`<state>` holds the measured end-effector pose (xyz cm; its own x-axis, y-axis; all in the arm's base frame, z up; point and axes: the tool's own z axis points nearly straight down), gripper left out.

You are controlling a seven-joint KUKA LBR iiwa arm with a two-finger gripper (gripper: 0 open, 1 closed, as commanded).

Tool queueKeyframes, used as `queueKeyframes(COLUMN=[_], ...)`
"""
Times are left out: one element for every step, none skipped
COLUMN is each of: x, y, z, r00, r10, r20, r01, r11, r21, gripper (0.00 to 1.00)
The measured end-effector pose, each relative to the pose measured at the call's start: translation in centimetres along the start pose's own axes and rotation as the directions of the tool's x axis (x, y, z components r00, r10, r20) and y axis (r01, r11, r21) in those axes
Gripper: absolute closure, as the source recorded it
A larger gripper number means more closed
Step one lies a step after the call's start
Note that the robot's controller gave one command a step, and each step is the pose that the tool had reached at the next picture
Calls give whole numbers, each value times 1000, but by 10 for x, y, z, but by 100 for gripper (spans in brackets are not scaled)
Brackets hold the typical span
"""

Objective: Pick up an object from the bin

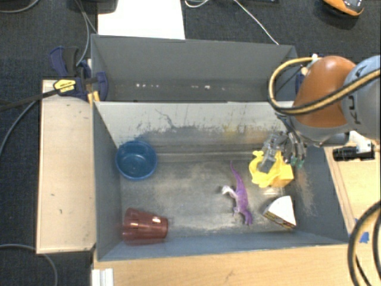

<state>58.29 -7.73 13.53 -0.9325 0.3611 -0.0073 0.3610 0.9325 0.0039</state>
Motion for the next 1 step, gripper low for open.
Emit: queueKeyframes(x=[0], y=[0], z=[-9], r00=[1000], r10=[-1], r20=[-3], r01=[1], r11=[1000], r21=[0], gripper=[100])
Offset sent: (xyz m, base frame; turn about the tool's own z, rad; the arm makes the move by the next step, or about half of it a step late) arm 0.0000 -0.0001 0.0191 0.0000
